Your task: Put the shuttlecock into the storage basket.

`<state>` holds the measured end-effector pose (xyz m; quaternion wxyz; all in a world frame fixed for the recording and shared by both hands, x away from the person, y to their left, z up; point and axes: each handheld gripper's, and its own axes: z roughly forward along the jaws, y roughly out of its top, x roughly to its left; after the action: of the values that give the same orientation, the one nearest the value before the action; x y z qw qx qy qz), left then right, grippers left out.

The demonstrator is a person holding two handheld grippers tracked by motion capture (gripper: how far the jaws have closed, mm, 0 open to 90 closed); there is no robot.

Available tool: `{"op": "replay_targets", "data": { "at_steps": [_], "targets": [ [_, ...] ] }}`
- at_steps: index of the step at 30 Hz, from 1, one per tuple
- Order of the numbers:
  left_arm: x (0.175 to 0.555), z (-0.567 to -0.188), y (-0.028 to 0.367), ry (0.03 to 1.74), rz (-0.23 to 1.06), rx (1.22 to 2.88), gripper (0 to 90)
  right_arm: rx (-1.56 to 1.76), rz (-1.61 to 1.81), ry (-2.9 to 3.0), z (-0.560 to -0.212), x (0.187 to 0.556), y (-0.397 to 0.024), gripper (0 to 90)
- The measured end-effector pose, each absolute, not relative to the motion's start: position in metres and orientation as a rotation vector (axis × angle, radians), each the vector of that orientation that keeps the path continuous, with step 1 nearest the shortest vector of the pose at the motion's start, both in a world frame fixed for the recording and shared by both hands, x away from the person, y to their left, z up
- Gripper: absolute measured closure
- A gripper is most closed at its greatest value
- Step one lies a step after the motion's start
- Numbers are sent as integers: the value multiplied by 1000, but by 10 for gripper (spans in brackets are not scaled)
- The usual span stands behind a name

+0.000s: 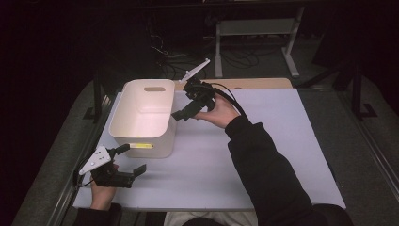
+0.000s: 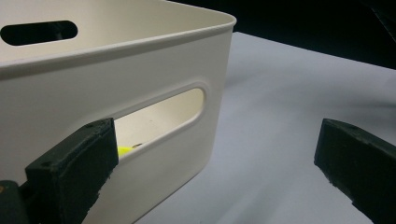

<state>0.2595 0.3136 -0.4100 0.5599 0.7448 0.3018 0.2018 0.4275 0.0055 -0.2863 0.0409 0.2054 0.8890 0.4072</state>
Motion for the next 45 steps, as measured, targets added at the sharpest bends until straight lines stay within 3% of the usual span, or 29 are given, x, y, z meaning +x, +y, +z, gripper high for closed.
{"op": "replay_targets", "data": {
  "at_steps": [45],
  "targets": [
    [260, -410, 314, 714, 475, 1760, 0, 745, 1301, 2661, -306, 420, -66, 0]
  ]
}}
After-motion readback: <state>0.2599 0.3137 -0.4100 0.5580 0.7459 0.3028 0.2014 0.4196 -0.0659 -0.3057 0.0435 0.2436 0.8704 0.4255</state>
